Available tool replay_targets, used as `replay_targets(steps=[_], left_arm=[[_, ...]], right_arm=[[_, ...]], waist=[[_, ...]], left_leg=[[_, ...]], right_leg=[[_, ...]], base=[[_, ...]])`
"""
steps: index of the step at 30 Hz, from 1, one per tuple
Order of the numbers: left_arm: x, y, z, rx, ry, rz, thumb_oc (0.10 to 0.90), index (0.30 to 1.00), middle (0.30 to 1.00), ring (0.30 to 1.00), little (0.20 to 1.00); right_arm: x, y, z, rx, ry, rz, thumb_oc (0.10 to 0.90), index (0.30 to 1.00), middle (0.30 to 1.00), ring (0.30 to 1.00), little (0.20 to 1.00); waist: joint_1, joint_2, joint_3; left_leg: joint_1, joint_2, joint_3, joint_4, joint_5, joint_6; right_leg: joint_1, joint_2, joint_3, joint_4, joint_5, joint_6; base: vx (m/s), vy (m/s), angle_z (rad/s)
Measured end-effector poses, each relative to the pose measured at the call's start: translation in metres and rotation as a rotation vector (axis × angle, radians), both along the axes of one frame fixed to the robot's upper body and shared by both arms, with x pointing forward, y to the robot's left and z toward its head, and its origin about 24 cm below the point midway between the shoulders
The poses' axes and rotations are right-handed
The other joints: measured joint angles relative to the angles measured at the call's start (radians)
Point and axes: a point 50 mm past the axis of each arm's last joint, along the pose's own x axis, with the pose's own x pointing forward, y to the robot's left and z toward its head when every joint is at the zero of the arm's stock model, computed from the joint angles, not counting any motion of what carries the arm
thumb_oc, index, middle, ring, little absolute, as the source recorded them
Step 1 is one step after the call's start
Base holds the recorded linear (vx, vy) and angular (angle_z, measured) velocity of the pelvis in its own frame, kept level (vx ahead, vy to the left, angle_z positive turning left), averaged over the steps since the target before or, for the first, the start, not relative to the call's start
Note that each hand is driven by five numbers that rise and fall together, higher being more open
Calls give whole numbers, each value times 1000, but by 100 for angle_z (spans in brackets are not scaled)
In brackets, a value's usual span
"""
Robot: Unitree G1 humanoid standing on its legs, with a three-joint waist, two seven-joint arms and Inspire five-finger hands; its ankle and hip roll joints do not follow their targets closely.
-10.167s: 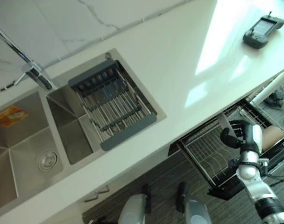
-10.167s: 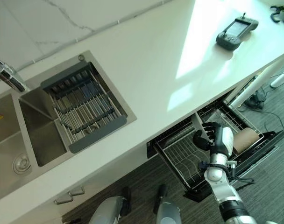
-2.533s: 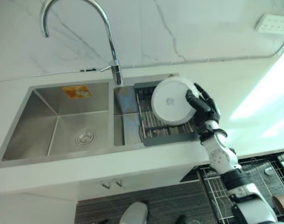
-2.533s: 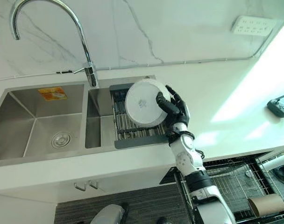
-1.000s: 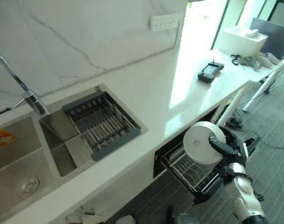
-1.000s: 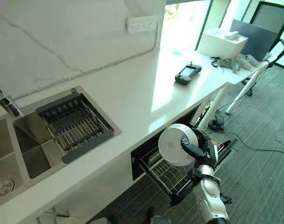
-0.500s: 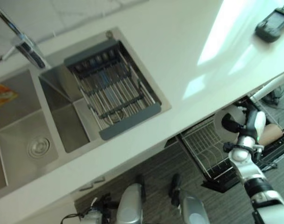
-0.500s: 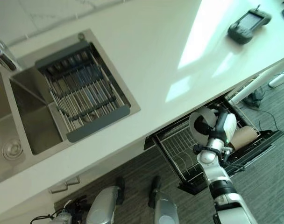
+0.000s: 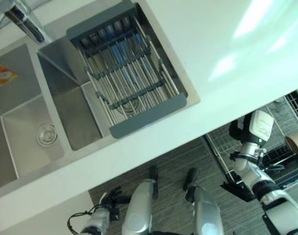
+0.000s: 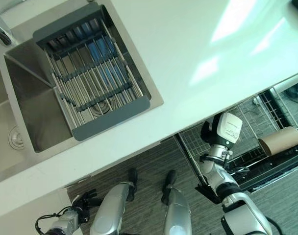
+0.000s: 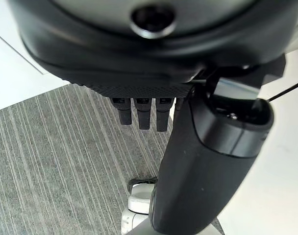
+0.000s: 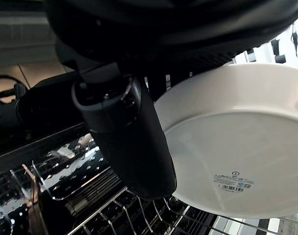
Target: Place the dishes in the dishwasher.
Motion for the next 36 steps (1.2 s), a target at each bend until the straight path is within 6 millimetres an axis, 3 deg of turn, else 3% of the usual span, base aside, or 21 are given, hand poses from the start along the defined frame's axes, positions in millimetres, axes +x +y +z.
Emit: replay_targets(steps=[7, 11, 12, 13, 15, 16, 17, 18, 21, 26, 28, 33, 36], left_arm=[[-2, 0, -1, 3, -10, 26, 800, 900, 900, 900, 900], [4, -3, 3, 6, -42, 3, 800, 900, 900, 900, 900], [5, -4, 3, 5, -49, 0, 800, 900, 900, 900, 900], [8, -4, 5, 5, -60, -2, 800, 900, 900, 900, 900], [9, -5, 6, 6, -67, -2, 800, 900, 900, 900, 900], [10, -5, 6, 6, -68, -1, 800, 900, 900, 900, 900], [10, -5, 7, 13, -70, 4, 800, 900, 900, 900, 900], [11, 0, 9, 21, -66, 5, 800, 900, 900, 900, 900], [16, 4, 15, 22, -83, 12, 800, 900, 900, 900, 900], [15, 5, 14, 20, -66, 3, 800, 900, 900, 900, 900], [12, 5, 12, 20, -45, 2, 800, 900, 900, 900, 900], [7, 0, 8, -3, -28, -3, 800, 900, 900, 900, 900], [7, -1, 7, -4, -27, -2, 800, 900, 900, 900, 900]], right_arm=[[0, 7, -1, -65, -28, 4, 400, 300, 300, 300, 300], [1, 15, 2, -104, -72, 52, 400, 300, 300, 300, 300], [1, 16, 1, -92, -68, 62, 543, 514, 514, 514, 514], [3, 17, 1, -17, -60, 82, 800, 900, 900, 900, 900], [6, 21, -3, 108, -2, 136, 800, 900, 900, 900, 900], [9, 25, -12, 247, 86, 179, 800, 900, 900, 900, 900], [12, 23, -9, 391, 90, 226, 800, 900, 900, 900, 900], [21, 17, -2, 551, 211, 375, 800, 900, 900, 900, 900], [26, 1, 5, 626, 345, 483, 800, 900, 900, 900, 900], [26, 2, -7, 735, 506, 574, 800, 900, 900, 900, 900], [24, 10, -14, 790, 498, 608, 800, 900, 900, 900, 900], [19, 4, -22, 854, 501, 575, 800, 900, 900, 900, 900], [18, 5, -24, 878, 479, 548, 800, 900, 900, 900, 900]], waist=[[-3, 1, 0], [-26, 4, -1], [-27, 7, -1], [-28, 7, -2], [-29, 8, -2], [-29, 9, -2], [-35, 9, -2], [-44, 3, -5], [-44, 2, -5], [-44, 9, -14], [-50, 12, -16], [-49, 42, -46], [-52, 44, -48]], left_leg=[[-31, -7, -2, 6, 12, 1], [-108, -7, 0, 28, 21, 5], [-114, -5, -1, 30, 23, 4], [-123, -6, 3, 32, 26, 2], [-127, -5, 3, 33, 30, 1], [-129, -5, 2, 33, 32, 0], [-129, -5, -1, 34, 34, -3], [-127, -5, -3, 40, 34, -6], [-114, -3, -7, 48, 35, -11], [-97, 9, -14, 51, 35, -12], [-96, 9, -18, 48, 35, -12], [-74, 9, -29, 28, 45, -23], [-43, 9, -28, 10, 51, -30]], right_leg=[[-48, -11, 14, 44, -15, -7], [-138, -18, 23, 90, -19, -11], [-144, -17, 24, 94, -20, -13], [-160, -19, 30, 105, -28, -18], [-168, -18, 34, 108, -29, -20], [-172, -18, 34, 112, -30, -22], [-172, -18, 37, 117, -31, -23], [-168, -16, 40, 129, -32, -24], [-157, -20, 41, 138, -35, -25], [-137, -7, 40, 144, -41, -29], [-135, -5, 41, 147, -44, -30], [-116, 3, 39, 137, -48, -34], [-93, 5, 38, 129, -50, -38]], base=[[-16, 5, 2], [-43, -20, 1], [-35, -17, -5], [-24, -11, -3], [0, 0, 0], [-19, -33, 5], [-2, -58, 8], [6, -72, 7], [6, -29, 3], [-2, 6, 1], [-5, 14, 2], [-11, 18, 4], [-9, 26, 1]])
